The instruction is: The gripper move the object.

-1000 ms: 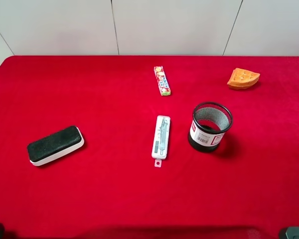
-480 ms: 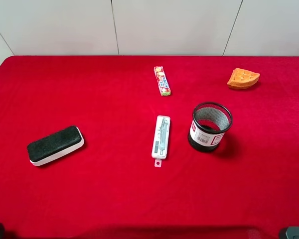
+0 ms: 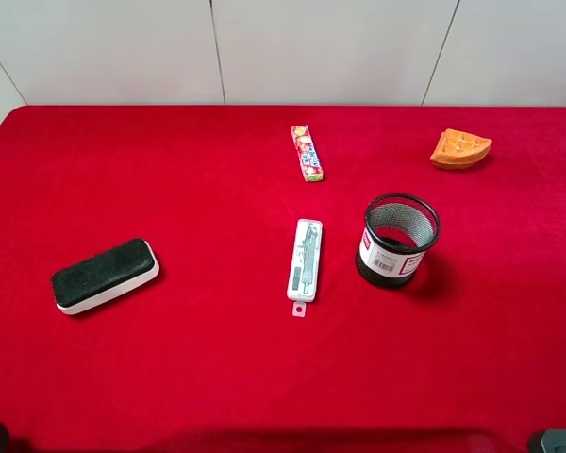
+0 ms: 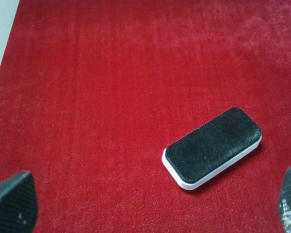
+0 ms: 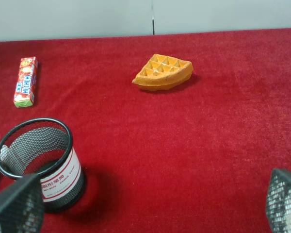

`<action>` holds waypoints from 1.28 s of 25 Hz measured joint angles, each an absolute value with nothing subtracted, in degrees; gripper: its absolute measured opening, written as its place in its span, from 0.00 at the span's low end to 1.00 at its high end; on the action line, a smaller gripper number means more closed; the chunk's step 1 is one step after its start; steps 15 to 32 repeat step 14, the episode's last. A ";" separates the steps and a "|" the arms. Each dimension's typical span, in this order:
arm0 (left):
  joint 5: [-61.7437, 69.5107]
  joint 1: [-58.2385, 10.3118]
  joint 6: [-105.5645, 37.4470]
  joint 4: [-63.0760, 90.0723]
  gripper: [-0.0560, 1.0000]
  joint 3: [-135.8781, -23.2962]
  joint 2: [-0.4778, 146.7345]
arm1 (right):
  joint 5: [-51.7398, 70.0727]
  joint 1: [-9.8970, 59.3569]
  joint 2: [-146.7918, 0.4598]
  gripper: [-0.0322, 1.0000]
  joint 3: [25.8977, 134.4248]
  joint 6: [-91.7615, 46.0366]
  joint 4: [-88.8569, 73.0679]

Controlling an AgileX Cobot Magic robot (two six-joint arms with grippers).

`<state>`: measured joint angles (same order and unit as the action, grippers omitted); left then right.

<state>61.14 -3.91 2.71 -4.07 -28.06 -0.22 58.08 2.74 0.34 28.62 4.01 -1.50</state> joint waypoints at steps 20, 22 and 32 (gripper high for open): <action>61.14 -3.91 2.71 -4.07 0.99 -28.06 -0.22 | 58.08 2.74 0.34 0.70 28.62 4.01 -1.50; 61.14 -3.91 2.71 -4.07 0.99 -28.06 -0.22 | 58.08 2.74 0.34 0.70 28.62 4.01 -1.50; 61.14 -3.91 2.71 -4.07 0.99 -28.06 -0.22 | 58.08 2.74 0.34 0.70 28.62 4.01 -1.50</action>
